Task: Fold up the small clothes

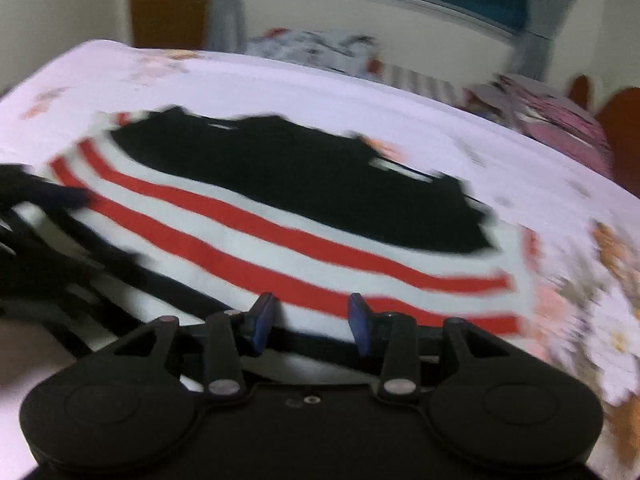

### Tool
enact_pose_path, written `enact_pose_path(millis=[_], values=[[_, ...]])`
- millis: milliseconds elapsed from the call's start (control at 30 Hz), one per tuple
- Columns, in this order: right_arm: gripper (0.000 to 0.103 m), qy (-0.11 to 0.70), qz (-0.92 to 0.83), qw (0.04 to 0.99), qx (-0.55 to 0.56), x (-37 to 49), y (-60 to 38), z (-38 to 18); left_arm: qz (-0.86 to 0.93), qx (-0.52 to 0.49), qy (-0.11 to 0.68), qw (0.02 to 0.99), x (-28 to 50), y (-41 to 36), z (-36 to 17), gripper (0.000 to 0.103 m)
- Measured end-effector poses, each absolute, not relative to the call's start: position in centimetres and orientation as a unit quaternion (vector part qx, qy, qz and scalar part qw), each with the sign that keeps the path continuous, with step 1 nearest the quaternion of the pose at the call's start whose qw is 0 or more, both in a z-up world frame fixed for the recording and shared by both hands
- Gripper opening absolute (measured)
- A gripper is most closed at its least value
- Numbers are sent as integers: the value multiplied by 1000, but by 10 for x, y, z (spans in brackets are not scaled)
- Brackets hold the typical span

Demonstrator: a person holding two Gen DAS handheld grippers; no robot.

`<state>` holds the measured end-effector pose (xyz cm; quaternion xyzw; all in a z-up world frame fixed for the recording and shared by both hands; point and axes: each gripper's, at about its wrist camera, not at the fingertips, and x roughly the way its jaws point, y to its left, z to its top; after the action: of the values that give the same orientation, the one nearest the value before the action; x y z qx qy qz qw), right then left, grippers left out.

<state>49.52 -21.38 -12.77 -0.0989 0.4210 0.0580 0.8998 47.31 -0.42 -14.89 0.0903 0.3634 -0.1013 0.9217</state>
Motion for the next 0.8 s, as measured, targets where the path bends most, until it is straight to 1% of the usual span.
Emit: enact_pose_path(millis=[67,167,233,300,333,367,467,567,633,700,800], values=[[47,434,30,897,-75,484,-246,-127,-93,87,362,923,467,19,-153,82],[45,437,27,898,-39,463,-280,-129,-86,94,354,927,455,35,-156,84],[45,436,24,897,-62,455,-275,-129,-72,96,355,927,451,33,-153,84],[37,426,10,901,-77,451,-258,-120,-60,97,352,929,448,23,-144,84],[35,414,19,908,-71,449,-251,-114,-70,91,345,931,444,16,-140,84],[35,403,37,912,-57,445,-241,-110,-81,87,338,934,438,7,-136,84],[35,415,62,905,-65,445,-213,-113,-113,96,339,929,430,-22,-137,84],[36,455,46,887,-70,444,-198,-131,-113,110,357,921,426,-37,-149,84],[37,452,34,889,-63,434,-198,-133,-101,104,373,917,424,-32,-159,84],[37,448,34,891,-71,424,-199,-135,-89,81,373,920,419,-20,-161,84],[37,443,48,893,-59,418,-211,-133,-76,79,369,923,416,-8,-158,84]])
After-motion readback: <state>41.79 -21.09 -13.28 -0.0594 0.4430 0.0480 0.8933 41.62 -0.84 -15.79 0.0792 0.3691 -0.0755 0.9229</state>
